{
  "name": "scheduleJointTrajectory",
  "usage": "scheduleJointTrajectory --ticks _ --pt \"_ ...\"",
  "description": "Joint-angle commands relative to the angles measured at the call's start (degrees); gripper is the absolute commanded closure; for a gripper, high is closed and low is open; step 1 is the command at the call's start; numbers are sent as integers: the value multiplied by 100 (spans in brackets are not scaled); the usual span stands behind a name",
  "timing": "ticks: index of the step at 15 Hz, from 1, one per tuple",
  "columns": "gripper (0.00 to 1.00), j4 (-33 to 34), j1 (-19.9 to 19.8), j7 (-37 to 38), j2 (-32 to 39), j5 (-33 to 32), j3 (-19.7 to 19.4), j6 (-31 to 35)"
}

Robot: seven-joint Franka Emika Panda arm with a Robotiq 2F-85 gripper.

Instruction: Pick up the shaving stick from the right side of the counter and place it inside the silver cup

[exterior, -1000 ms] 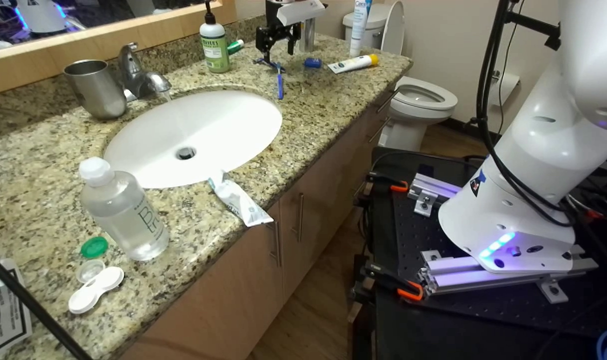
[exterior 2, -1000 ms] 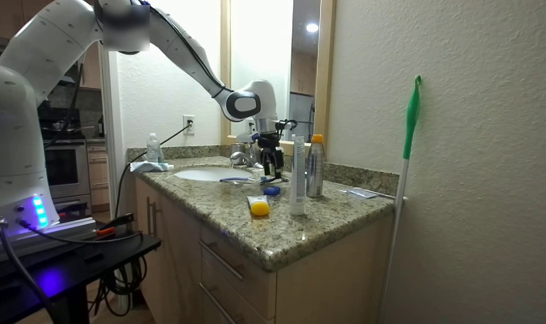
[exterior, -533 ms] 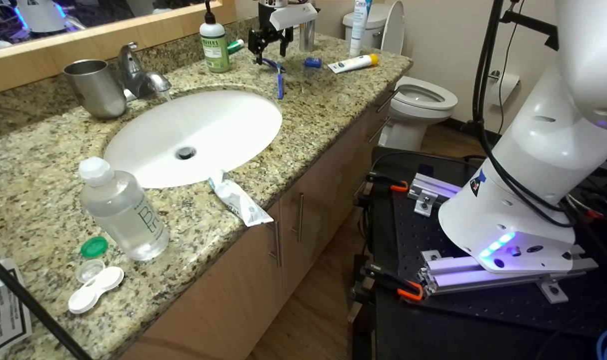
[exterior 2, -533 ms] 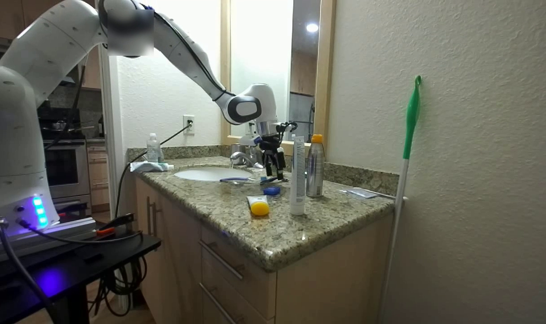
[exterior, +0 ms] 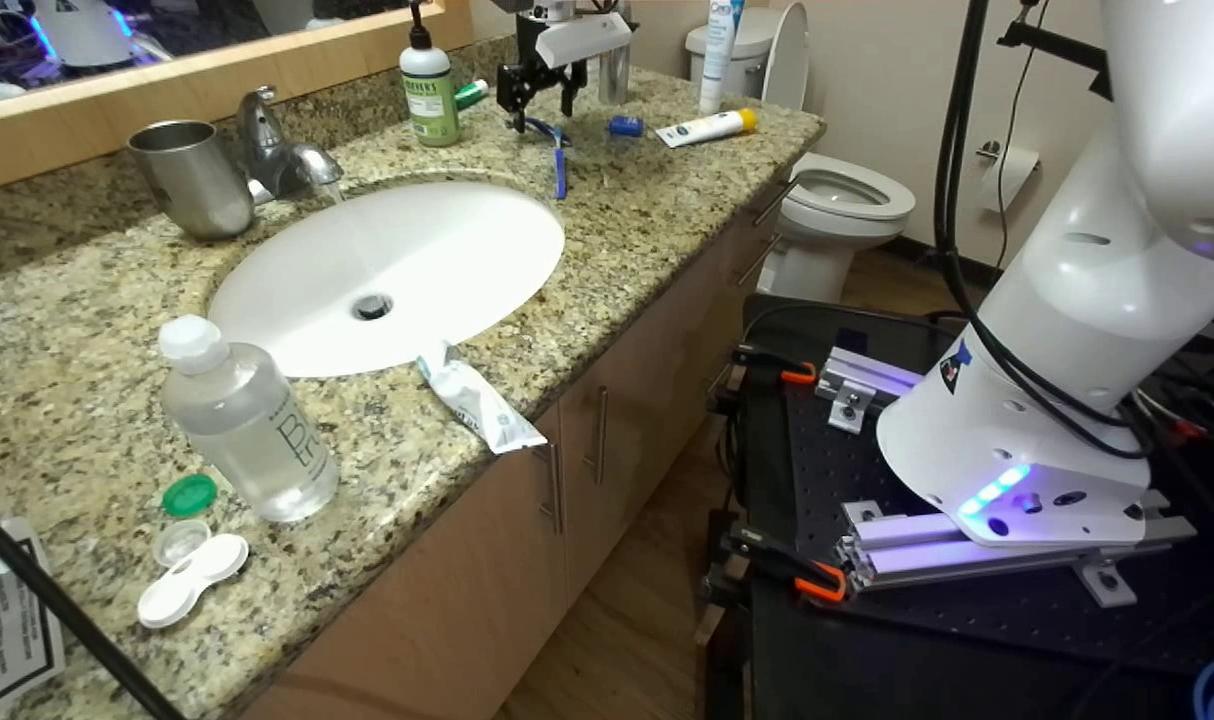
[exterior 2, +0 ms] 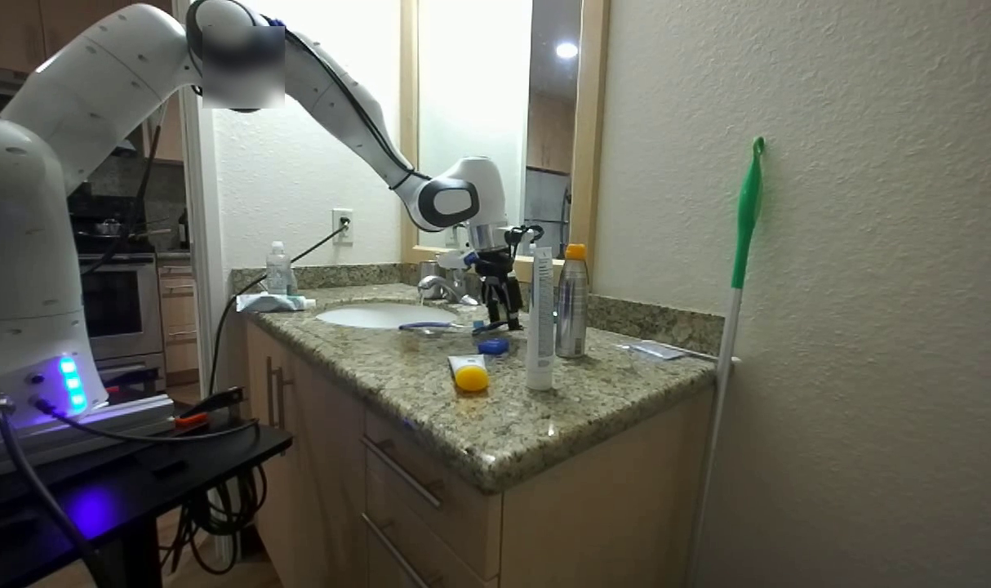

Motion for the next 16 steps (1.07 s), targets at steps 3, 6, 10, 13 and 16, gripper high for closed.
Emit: scheduleJointTrajectory --ticks 3,6,10,13,16 --pt "32 28 -84 52 11 -70 113 -11" --pt "54 26 -82 54 -11 -65 131 -16" --pt "82 27 -93 62 -34 -49 138 13" --pt "100 36 -107 86 -40 -33 126 62" --pt "97 -61 -165 64 -145 73 177 366"
